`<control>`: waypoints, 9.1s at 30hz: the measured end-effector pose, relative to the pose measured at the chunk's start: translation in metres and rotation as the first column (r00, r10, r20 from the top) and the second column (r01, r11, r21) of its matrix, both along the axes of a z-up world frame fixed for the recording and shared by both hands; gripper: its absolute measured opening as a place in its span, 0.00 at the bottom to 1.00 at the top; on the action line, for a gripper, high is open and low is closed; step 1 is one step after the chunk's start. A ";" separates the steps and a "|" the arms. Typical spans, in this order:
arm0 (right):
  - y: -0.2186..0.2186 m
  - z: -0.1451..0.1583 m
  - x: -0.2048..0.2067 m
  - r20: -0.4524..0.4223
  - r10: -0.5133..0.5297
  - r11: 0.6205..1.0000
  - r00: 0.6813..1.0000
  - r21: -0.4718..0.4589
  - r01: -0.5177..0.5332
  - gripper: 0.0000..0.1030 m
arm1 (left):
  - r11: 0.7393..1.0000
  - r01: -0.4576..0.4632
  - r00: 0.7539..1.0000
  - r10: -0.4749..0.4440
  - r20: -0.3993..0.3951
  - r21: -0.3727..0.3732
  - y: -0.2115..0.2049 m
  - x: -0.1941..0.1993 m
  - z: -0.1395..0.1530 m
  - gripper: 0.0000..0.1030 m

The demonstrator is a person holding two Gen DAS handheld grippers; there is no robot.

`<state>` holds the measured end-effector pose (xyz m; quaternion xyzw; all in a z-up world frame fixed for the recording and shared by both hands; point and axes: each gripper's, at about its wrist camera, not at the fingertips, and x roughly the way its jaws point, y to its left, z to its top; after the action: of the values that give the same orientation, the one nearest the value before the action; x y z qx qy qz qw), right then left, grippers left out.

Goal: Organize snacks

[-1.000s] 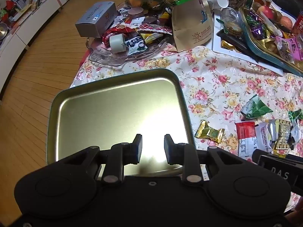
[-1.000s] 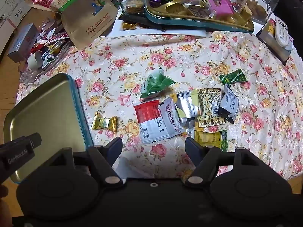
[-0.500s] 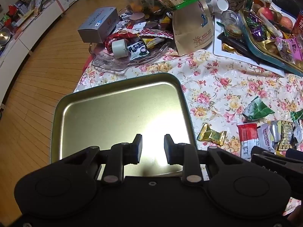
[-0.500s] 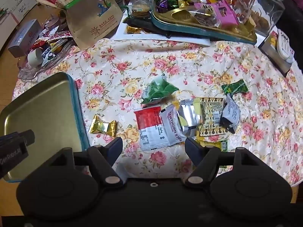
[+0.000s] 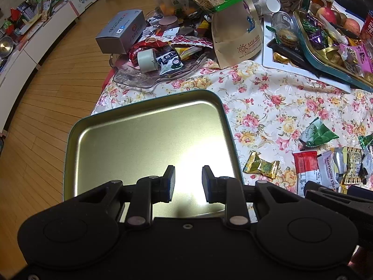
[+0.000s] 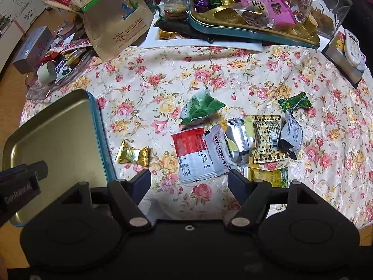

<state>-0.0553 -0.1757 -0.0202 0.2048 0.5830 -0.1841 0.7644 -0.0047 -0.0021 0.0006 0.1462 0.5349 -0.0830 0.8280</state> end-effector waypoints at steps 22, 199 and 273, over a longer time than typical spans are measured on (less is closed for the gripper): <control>0.003 -0.003 -0.002 -0.004 -0.002 0.999 1.000 -0.050 0.002 0.74 | 1.000 0.009 1.000 -0.009 -0.027 0.002 -0.004 -0.001 -0.003 0.35; -0.130 -0.046 -0.099 0.073 -0.052 0.997 0.996 0.067 0.047 0.37 | 0.975 -0.001 0.891 -0.101 -0.442 -0.223 -0.084 -0.036 -0.069 0.33; 0.067 0.036 0.014 0.379 0.151 0.920 0.913 0.285 -0.270 0.42 | 0.924 -0.359 0.918 0.325 -0.229 -0.130 0.070 0.052 -0.027 0.32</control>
<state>-0.0412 -0.1088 0.0153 0.2947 0.4792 0.0404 0.8258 0.0476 0.0677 -0.0260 -0.0299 0.6250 0.0039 0.7800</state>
